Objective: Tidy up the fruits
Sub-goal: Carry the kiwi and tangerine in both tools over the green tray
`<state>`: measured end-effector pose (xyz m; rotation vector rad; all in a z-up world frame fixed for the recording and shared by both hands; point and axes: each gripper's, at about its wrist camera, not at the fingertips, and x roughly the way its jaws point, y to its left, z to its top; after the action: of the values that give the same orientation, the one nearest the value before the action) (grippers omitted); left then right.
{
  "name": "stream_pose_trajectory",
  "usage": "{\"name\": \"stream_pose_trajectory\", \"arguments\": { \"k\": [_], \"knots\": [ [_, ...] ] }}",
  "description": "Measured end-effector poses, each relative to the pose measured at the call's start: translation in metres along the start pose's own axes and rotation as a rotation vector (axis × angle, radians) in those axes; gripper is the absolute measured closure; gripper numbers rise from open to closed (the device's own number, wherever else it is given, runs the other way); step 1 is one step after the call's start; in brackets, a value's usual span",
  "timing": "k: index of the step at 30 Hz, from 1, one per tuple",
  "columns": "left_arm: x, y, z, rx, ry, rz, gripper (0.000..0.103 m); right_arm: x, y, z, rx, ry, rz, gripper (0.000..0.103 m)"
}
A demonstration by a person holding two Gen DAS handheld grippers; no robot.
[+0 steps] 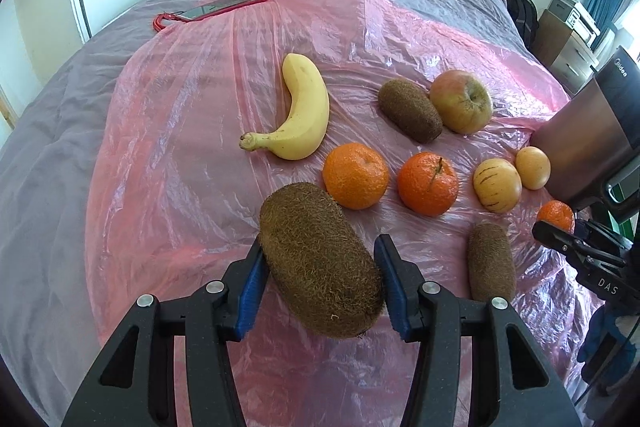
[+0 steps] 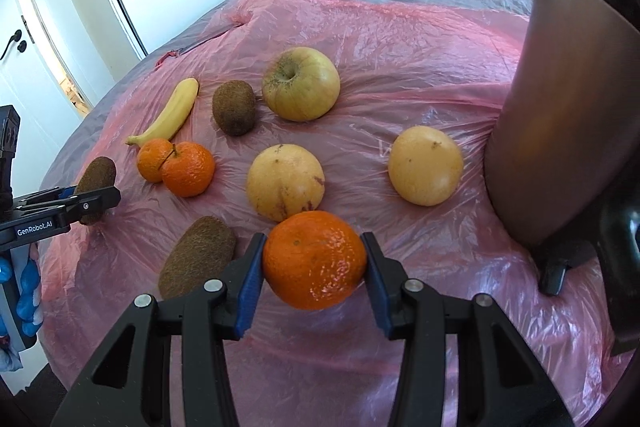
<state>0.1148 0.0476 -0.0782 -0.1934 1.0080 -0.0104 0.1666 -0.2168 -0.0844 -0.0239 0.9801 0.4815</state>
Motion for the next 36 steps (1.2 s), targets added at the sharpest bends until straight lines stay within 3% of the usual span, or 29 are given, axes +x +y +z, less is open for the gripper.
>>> {"name": "stream_pose_trajectory", "arguments": {
  "k": [9,23,30,36],
  "knots": [
    [-0.025,-0.008,-0.006,0.016,-0.024,-0.043,0.056,-0.023,0.007,-0.017,0.029,-0.004,0.015,0.011],
    [-0.06,-0.057,-0.02,0.081,-0.031,-0.142,0.056,-0.066,-0.007,-0.055,0.111,-0.019,0.033,0.012],
    [-0.073,-0.107,-0.028,0.151,-0.006,-0.24,0.056,-0.111,-0.03,-0.074,0.166,-0.079,0.0,0.012],
    [-0.081,-0.169,-0.037,0.26,0.029,-0.342,0.056,-0.155,-0.075,-0.097,0.245,-0.137,-0.07,0.012]
  ]
}}
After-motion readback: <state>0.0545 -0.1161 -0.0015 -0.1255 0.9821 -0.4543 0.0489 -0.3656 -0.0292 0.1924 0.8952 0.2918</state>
